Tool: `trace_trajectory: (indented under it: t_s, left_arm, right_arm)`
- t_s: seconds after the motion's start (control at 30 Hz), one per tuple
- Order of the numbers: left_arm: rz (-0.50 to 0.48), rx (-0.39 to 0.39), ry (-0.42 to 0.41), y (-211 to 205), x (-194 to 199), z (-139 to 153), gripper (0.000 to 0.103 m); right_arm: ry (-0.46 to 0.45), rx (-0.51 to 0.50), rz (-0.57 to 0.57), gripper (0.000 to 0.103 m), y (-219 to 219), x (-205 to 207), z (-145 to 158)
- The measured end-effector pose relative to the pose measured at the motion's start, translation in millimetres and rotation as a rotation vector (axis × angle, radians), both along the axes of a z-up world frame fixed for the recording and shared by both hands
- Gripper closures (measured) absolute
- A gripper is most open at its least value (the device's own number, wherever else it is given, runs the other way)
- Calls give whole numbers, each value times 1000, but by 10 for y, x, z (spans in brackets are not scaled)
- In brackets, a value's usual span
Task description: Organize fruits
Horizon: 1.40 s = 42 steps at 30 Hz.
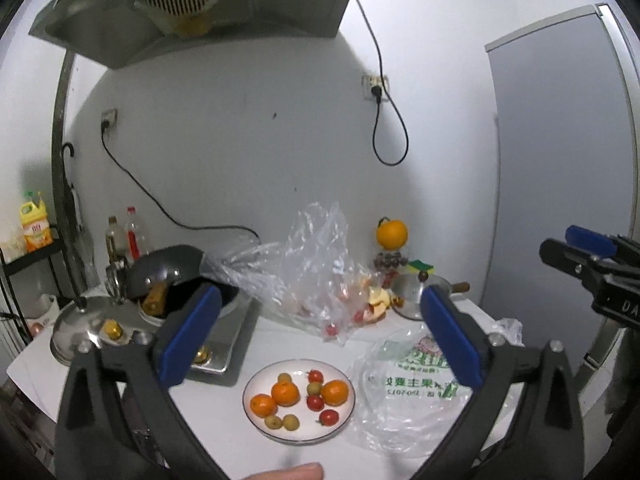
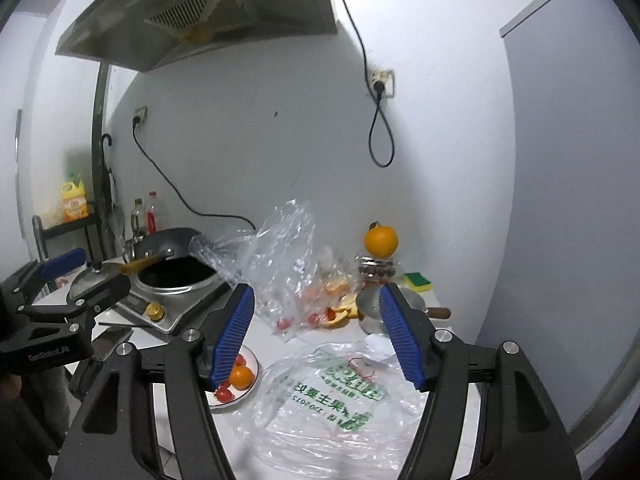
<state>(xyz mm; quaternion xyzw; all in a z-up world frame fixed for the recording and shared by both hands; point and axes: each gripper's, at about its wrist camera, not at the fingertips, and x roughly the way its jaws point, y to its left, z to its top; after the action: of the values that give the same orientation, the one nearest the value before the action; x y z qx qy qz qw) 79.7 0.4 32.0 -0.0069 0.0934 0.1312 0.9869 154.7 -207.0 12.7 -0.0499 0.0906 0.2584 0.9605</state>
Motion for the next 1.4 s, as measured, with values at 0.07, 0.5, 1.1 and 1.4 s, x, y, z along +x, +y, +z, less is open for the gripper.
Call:
trace_trajectory:
  t_s: [0.07, 0.5, 1.1, 1.4]
  left_arm:
    - [-4, 18, -13, -81, -39, 45, 1]
    - [4, -1, -17, -232, -113, 98, 1]
    - [3, 18, 7, -310, -28, 79, 1]
    - [6, 23, 7, -312, 38, 82, 1]
  right_arm:
    - [-14, 4, -6, 35, -69, -45, 36]
    - [-49, 27, -6, 34, -336, -122, 109]
    - [-42, 22, 1, 34, -376, -91, 88]
    - [-35, 22, 4, 34, -356, -67, 80]
